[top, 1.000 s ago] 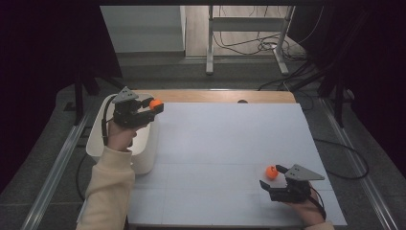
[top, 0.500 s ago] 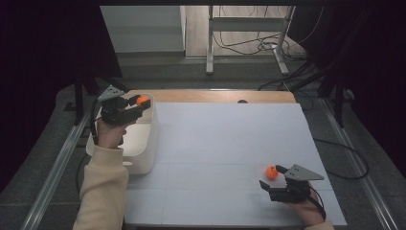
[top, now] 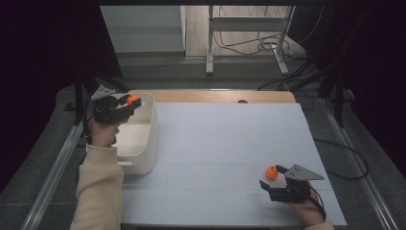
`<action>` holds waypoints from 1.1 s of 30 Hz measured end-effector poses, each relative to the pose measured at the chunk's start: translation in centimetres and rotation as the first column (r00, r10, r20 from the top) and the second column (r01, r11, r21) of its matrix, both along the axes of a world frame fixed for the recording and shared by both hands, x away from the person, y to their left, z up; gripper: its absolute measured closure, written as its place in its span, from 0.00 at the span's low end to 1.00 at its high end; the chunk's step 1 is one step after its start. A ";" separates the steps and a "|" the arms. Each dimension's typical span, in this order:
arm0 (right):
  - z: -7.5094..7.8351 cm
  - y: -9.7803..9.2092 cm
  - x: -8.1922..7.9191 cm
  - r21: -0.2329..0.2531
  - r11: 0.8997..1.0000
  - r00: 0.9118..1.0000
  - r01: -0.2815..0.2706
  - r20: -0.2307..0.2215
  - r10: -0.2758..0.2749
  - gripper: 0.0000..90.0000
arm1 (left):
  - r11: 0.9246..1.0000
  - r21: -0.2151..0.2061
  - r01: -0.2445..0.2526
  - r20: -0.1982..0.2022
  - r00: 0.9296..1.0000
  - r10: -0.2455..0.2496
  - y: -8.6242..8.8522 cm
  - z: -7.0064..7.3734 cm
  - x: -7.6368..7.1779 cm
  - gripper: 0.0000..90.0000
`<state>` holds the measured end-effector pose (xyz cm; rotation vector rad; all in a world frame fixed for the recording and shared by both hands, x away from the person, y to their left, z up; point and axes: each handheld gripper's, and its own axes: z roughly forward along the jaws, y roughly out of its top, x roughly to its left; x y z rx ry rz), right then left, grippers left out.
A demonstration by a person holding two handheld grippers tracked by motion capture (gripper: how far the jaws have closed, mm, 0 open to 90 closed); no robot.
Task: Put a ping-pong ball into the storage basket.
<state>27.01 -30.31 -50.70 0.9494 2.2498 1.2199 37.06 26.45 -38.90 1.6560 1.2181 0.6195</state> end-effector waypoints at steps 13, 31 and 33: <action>0.0 0.0 0.0 -0.002 1.000 1.000 -0.001 0.000 0.001 0.17 | 1.000 0.024 -0.008 -0.029 1.000 0.008 0.1 -0.5 0.5 0.56; 0.0 0.0 0.0 -0.001 1.000 1.000 -0.001 -0.002 0.001 0.17 | 0.993 0.118 0.006 -0.128 0.992 0.010 -0.6 -1.8 1.6 0.55; 0.0 0.0 0.0 -0.001 1.000 1.000 -0.001 -0.002 0.001 0.17 | 0.993 0.121 0.010 -0.134 0.991 0.007 -0.6 -1.9 1.6 0.55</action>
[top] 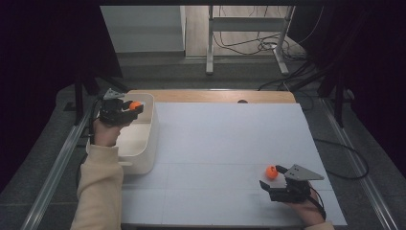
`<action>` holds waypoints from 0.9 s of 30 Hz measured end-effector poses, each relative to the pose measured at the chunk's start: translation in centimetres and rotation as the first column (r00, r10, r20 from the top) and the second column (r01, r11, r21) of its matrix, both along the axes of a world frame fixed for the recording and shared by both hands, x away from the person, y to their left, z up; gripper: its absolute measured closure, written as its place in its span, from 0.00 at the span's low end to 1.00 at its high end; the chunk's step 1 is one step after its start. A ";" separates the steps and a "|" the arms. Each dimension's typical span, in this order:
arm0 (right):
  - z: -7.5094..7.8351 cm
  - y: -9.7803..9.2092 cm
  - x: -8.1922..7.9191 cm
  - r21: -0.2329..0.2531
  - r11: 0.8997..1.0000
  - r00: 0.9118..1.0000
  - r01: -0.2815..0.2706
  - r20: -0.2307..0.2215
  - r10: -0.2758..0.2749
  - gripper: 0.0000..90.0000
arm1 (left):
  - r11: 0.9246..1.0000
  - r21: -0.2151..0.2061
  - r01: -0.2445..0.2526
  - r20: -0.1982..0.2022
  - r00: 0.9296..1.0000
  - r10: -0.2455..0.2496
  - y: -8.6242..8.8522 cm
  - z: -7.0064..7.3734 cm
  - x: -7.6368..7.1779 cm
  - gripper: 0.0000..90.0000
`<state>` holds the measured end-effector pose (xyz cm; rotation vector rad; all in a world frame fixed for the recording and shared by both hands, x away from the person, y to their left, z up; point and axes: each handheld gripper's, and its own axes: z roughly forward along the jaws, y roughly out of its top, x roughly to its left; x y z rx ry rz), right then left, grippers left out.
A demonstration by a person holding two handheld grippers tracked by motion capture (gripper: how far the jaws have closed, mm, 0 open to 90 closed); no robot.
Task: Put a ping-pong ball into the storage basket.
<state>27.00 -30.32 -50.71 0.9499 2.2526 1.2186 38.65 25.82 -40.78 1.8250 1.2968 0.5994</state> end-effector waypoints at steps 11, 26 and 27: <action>0.0 0.0 0.0 0.000 1.000 1.000 0.000 -0.002 0.000 0.17 | 1.000 -0.005 -0.008 -0.003 1.000 0.008 0.2 -0.1 0.0 0.55; 0.0 0.0 0.0 0.000 1.000 1.000 0.000 -0.002 0.000 0.17 | 0.998 -0.056 -0.023 0.082 0.996 0.027 0.3 0.9 -0.8 0.22; 0.0 0.0 0.0 0.000 1.000 1.000 -0.001 -0.002 0.001 0.17 | 0.998 -0.063 -0.016 0.081 0.996 0.021 0.2 0.9 -0.8 0.22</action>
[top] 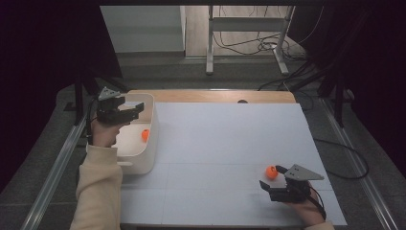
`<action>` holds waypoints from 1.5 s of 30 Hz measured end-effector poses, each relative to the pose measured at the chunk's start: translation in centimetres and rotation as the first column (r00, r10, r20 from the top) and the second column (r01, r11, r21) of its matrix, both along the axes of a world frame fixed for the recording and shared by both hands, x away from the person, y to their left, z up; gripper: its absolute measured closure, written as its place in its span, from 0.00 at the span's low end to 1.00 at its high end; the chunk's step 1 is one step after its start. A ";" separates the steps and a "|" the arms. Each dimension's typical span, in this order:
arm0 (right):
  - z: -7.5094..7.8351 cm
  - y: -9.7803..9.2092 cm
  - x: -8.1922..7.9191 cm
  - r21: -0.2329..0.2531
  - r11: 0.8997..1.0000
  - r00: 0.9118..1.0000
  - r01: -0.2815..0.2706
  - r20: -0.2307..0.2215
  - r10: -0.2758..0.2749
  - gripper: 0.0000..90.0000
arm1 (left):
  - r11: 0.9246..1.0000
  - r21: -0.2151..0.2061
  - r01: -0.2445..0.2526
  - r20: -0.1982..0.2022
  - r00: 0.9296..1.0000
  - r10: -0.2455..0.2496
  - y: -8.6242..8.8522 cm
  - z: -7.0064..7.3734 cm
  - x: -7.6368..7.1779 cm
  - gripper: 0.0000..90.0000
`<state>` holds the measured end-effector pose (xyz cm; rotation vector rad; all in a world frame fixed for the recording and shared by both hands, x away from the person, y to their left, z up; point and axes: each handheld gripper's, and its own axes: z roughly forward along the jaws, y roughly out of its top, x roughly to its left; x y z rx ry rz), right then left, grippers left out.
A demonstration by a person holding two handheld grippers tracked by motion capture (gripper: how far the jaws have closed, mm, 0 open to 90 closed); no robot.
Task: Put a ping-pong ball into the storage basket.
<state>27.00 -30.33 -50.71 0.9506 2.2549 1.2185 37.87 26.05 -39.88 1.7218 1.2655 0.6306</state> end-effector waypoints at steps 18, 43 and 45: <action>0.1 -0.1 0.0 0.000 1.000 1.000 0.005 0.000 -0.005 0.17 | 0.985 -0.096 0.145 0.012 0.989 -0.144 -1.7 0.5 -0.4 0.21; 0.1 0.1 0.1 0.012 1.000 1.000 0.000 0.002 0.000 0.17 | 0.958 -0.126 0.258 0.053 0.966 -0.253 -3.6 1.9 -2.1 0.22; 0.1 0.1 0.1 0.011 1.000 1.000 0.000 0.001 0.000 0.17 | 0.950 -0.144 0.278 0.062 0.960 -0.272 -3.7 2.1 -2.2 0.22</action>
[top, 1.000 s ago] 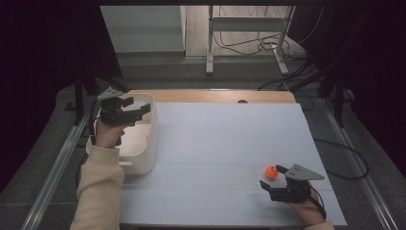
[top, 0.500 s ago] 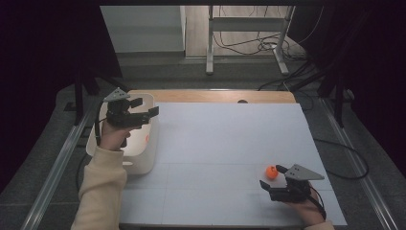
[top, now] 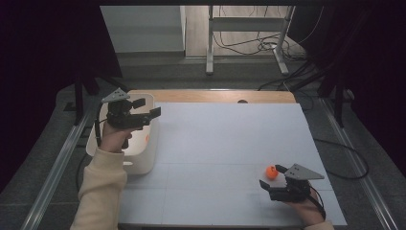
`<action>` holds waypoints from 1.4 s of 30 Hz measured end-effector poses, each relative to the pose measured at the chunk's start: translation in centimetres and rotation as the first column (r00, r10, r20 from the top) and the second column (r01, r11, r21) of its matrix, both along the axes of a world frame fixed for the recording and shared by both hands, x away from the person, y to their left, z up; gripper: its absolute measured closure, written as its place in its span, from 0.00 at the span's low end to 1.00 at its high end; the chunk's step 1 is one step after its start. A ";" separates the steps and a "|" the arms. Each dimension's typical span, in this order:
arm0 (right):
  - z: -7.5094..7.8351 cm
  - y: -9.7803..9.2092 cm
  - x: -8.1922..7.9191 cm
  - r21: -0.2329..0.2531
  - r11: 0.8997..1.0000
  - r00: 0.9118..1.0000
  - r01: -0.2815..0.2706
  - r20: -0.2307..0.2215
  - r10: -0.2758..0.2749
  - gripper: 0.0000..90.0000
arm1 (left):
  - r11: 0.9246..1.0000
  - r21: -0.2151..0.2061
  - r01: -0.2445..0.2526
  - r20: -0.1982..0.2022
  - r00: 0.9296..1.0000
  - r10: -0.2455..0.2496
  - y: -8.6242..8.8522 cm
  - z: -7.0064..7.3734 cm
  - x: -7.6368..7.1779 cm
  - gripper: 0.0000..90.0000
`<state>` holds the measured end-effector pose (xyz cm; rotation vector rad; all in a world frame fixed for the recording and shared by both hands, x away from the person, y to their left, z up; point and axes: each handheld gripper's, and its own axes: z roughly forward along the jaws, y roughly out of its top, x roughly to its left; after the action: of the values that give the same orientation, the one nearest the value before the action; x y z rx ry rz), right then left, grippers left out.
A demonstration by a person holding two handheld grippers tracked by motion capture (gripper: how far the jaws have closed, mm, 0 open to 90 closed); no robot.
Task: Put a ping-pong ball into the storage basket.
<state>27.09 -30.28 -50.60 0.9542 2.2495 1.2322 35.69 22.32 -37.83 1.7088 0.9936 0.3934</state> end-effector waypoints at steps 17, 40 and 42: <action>0.0 0.1 0.0 -0.010 1.000 1.000 -0.003 0.004 0.003 0.17 | 0.997 0.021 0.081 0.008 0.997 -0.081 -2.1 0.1 -0.7 0.22; 0.0 0.1 -0.1 -0.009 1.000 1.000 -0.006 0.002 0.006 0.17 | 0.977 0.050 0.208 -0.014 0.978 -0.207 -5.8 -0.6 -0.9 0.22; 0.0 0.1 -0.1 -0.013 1.000 1.000 -0.004 0.002 0.004 0.17 | 0.974 0.063 0.220 -0.024 0.976 -0.219 -6.3 -0.9 -0.9 0.22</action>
<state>27.00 -30.21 -50.62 0.9431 2.2560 1.2184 34.82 15.98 -38.72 1.8618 0.8005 0.2700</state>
